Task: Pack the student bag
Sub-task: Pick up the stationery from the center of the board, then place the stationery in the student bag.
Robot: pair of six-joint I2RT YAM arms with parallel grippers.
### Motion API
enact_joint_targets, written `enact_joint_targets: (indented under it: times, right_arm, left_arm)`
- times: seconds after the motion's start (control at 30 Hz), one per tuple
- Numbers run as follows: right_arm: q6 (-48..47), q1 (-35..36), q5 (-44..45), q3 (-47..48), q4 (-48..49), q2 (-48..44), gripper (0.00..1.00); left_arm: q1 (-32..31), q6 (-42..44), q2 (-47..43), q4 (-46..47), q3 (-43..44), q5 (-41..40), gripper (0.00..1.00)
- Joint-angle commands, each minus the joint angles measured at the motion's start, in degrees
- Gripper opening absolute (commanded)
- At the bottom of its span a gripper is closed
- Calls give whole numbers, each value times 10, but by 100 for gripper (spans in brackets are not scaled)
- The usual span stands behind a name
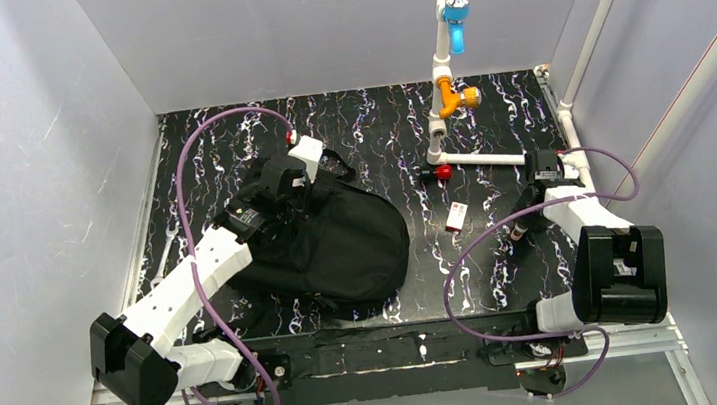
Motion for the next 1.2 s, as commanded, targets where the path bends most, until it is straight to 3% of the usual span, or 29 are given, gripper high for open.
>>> enact_joint_targets:
  times: [0.0, 0.17, 0.3, 0.6, 0.87, 0.93, 1.07, 1.17]
  right_arm:
    - [-25, -2, -3, 6, 23, 11, 35]
    - [-39, 1, -74, 6, 18, 4, 14]
    - [-31, 59, -111, 18, -9, -36, 2]
    - [34, 310, -67, 61, 12, -161, 1]
    - [57, 554, -29, 179, 124, -46, 1]
    - [44, 586, -46, 194, 178, -19, 1]
    - [77, 593, -166, 189, 349, 41, 1]
    - [101, 593, -221, 221, 404, 105, 1]
  left_arm:
    - [-6, -9, 1, 24, 14, 16, 0]
    - [-6, -10, 0, 24, 14, 12, 0]
    - [-6, -10, -9, 37, 4, 6, 0]
    - [-6, -28, -7, 40, 0, -19, 0]
    - [-6, -30, -42, 83, -32, -36, 0]
    - [-6, -31, -41, 83, -32, -45, 0]
    - [-6, -32, -49, 88, -36, -48, 0]
    - [-6, -33, -55, 91, -38, -48, 0]
